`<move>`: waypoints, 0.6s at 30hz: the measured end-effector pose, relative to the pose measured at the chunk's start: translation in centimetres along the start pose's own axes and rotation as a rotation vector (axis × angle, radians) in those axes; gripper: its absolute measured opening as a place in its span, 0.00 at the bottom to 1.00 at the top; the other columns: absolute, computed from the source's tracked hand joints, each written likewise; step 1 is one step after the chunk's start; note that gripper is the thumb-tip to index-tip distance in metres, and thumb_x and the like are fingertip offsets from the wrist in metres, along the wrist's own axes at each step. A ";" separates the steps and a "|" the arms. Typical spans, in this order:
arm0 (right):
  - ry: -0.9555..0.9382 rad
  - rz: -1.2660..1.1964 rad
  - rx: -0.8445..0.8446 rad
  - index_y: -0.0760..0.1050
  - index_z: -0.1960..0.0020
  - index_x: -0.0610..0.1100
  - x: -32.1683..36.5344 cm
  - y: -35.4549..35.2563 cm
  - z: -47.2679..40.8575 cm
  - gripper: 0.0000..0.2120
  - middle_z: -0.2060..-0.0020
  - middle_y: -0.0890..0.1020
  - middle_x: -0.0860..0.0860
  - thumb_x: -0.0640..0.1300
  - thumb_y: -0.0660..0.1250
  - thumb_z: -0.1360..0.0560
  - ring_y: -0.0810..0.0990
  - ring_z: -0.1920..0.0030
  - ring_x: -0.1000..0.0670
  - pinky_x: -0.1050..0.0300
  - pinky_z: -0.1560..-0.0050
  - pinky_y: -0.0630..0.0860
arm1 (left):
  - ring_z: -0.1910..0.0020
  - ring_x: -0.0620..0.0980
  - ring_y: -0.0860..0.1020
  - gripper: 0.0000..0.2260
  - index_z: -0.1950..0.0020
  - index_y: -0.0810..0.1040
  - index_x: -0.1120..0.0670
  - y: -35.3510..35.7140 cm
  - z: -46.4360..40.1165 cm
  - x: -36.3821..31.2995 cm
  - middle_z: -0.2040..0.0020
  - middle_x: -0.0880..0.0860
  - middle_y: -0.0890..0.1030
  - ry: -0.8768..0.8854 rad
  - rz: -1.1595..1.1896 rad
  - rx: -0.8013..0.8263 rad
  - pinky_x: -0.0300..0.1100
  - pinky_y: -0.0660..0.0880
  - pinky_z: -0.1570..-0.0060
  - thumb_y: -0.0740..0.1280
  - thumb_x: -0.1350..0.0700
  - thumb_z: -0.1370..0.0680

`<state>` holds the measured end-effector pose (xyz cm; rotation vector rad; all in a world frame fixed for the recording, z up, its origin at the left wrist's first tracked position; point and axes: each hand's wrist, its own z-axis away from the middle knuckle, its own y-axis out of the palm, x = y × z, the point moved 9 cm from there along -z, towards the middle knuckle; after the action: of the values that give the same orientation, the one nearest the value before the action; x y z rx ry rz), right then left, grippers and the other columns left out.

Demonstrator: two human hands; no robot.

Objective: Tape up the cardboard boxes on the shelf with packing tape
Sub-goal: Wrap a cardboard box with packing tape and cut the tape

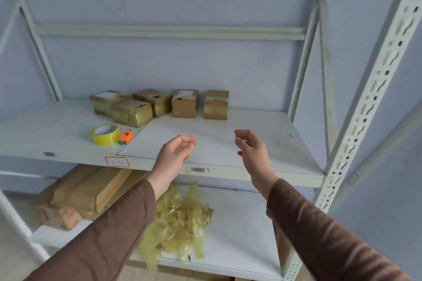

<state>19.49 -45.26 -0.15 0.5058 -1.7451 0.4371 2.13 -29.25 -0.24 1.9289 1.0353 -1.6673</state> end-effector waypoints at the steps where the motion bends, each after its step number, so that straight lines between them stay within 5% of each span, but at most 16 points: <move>1: 0.004 -0.008 -0.002 0.79 0.39 0.45 0.1 0.4 -0.8 0.10 0.48 0.81 0.54 0.38 0.64 0.18 0.78 0.49 0.55 0.59 0.48 0.76 | 0.40 0.47 0.80 0.09 0.38 0.82 0.54 -0.2 -0.8 0.2 0.42 0.51 0.83 -0.004 0.011 0.008 0.44 0.76 0.37 0.66 0.59 0.17; 5: 0.025 0.000 0.005 0.77 0.33 0.45 -0.6 2.9 -5.2 0.14 0.42 0.81 0.55 0.40 0.64 0.17 0.79 0.42 0.54 0.56 0.41 0.77 | 0.35 0.38 0.76 0.14 0.30 0.78 0.50 -0.4 -6.0 2.1 0.35 0.45 0.79 -0.011 0.001 0.079 0.40 0.71 0.30 0.65 0.54 0.15; 11: 0.056 0.016 0.035 0.69 0.25 0.47 -2.9 5.4 -13.4 0.20 0.33 0.75 0.55 0.45 0.63 0.16 0.73 0.30 0.52 0.47 0.27 0.70 | 0.22 0.45 0.63 0.24 0.19 0.64 0.46 2.2 -16.6 4.3 0.20 0.49 0.65 -0.093 -0.002 0.193 0.40 0.61 0.30 0.62 0.47 0.15; 18: 0.262 -0.007 0.017 0.56 0.17 0.53 -8.0 8.0 -25.0 0.30 0.19 0.62 0.52 0.51 0.62 0.16 0.64 0.22 0.47 0.47 0.22 0.62 | 0.18 0.51 0.56 0.27 0.16 0.55 0.45 5.1 -28.9 6.8 0.17 0.48 0.56 -0.194 -0.006 0.211 0.45 0.58 0.31 0.59 0.45 0.14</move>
<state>36.96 -24.27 -2.59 0.4457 -1.4888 0.4914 25.57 -10.31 -1.36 1.8423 0.8209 -1.9901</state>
